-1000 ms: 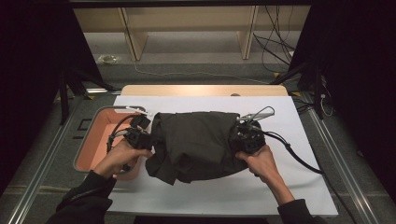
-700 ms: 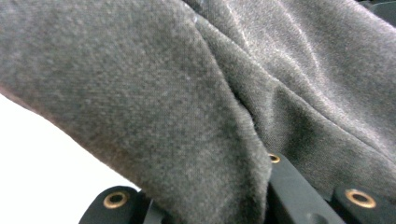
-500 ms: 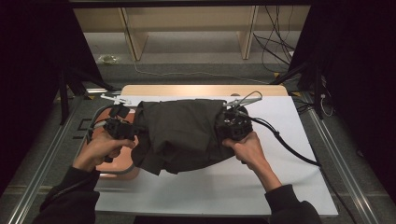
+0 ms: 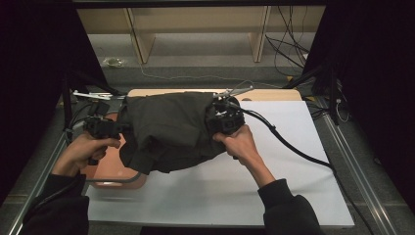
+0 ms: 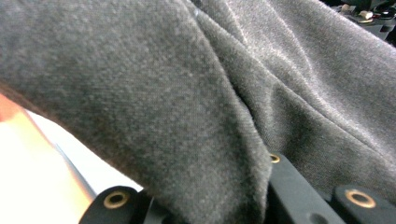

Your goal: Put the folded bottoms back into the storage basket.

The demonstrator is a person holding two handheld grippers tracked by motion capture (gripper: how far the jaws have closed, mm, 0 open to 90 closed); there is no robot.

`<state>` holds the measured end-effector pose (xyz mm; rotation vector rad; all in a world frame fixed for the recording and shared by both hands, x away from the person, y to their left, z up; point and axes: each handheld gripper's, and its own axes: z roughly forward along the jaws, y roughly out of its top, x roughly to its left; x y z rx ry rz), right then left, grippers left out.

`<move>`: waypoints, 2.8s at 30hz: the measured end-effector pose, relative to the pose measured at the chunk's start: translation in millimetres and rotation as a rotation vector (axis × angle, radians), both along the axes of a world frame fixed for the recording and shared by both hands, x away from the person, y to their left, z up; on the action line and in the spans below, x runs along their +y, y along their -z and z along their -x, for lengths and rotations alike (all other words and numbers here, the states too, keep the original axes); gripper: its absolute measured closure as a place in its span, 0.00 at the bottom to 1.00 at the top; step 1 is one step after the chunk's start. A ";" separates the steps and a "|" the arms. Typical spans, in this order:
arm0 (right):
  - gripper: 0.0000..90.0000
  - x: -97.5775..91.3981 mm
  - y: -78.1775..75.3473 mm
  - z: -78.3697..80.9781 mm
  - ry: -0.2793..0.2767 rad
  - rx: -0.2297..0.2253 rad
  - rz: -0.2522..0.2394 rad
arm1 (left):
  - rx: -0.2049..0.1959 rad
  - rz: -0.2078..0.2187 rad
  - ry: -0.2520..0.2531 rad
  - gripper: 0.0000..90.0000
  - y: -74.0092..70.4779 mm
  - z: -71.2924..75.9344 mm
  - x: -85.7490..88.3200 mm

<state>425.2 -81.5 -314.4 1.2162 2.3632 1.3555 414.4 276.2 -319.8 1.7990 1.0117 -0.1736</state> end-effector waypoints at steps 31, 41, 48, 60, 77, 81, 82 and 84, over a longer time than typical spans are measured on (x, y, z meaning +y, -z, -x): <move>0.94 100.9 -32.5 -15.3 -0.097 -0.048 0.021 | -0.036 0.075 -0.169 0.93 -12.7 12.9 90.8; 0.94 126.8 -34.8 -18.9 -0.116 -0.054 0.016 | -0.044 0.087 -0.220 0.93 -14.3 18.6 113.8; 0.94 143.8 -38.0 -17.1 -0.129 -0.059 0.015 | -0.058 0.102 -0.259 0.92 -17.1 24.5 128.2; 0.94 160.1 -29.7 -18.2 -0.138 -0.030 -0.006 | -0.040 0.099 -0.300 0.92 -11.3 24.6 142.4; 0.93 177.7 -13.5 -16.8 -0.145 -0.003 0.010 | 0.001 0.075 -0.350 0.92 0.5 20.3 151.9; 0.93 181.8 -3.6 -17.2 -0.143 0.003 0.034 | 0.028 0.050 -0.356 0.92 8.9 15.3 153.0; 0.93 182.1 -2.2 -17.2 -0.141 0.008 0.040 | 0.038 0.050 -0.360 0.92 11.3 14.0 153.0; 0.93 183.5 2.3 -18.1 -0.138 0.016 0.049 | 0.048 0.044 -0.362 0.92 15.4 11.4 152.1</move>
